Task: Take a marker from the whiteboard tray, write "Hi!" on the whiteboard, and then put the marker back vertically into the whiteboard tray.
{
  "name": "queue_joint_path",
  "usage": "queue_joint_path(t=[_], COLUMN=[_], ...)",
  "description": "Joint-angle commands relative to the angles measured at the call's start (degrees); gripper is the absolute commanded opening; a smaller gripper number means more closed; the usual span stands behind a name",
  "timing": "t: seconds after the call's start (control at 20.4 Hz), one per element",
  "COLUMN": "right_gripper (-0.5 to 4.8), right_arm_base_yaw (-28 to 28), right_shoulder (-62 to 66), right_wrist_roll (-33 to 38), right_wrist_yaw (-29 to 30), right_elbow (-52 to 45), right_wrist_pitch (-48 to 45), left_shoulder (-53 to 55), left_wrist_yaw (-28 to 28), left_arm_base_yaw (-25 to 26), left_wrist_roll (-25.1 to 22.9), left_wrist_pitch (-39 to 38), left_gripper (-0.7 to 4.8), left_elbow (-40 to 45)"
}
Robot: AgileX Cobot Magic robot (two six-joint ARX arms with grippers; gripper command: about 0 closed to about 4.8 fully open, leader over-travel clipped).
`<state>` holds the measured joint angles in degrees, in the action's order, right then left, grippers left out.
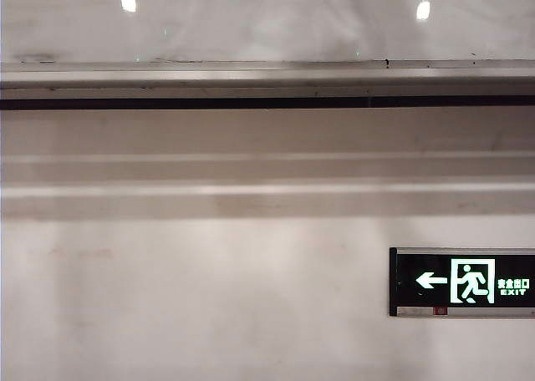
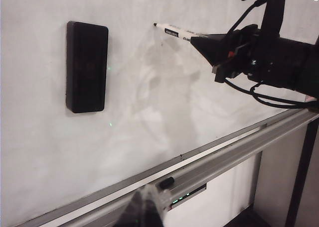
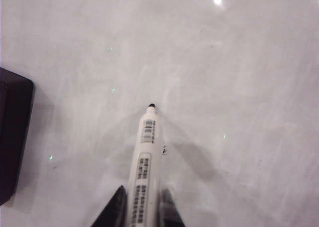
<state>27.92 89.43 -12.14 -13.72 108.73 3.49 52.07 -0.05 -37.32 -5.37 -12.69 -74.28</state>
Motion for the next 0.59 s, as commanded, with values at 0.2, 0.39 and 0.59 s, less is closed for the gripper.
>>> queue_joint_path(t=[0.2, 0.39, 0.59], right_gripper=[-0.02, -0.02, -0.02], right_arm_base_yaw=[0.09, 0.09, 0.09], right_shoulder=[0.26, 0.26, 0.26], right_wrist_roll=[-0.33, -0.28, -0.07], right_wrist_yaw=[-0.74, -1.29, -1.84], right_elbow=[0.31, 0.31, 0.31], right_wrist_pitch=[3.08, 8.00, 13.00], left_shoulder=[-0.11, -0.11, -0.09], left_wrist_yaw=[0.31, 0.31, 0.28], left_arm_base_yaw=[-0.02, -0.02, -0.02], left_wrist_roll=[-0.22, -0.22, -0.24], left_wrist_pitch=[0.79, 0.81, 0.81], left_gripper=[-0.05, -0.05, -0.05], left_elbow=[-0.24, -0.24, -0.22])
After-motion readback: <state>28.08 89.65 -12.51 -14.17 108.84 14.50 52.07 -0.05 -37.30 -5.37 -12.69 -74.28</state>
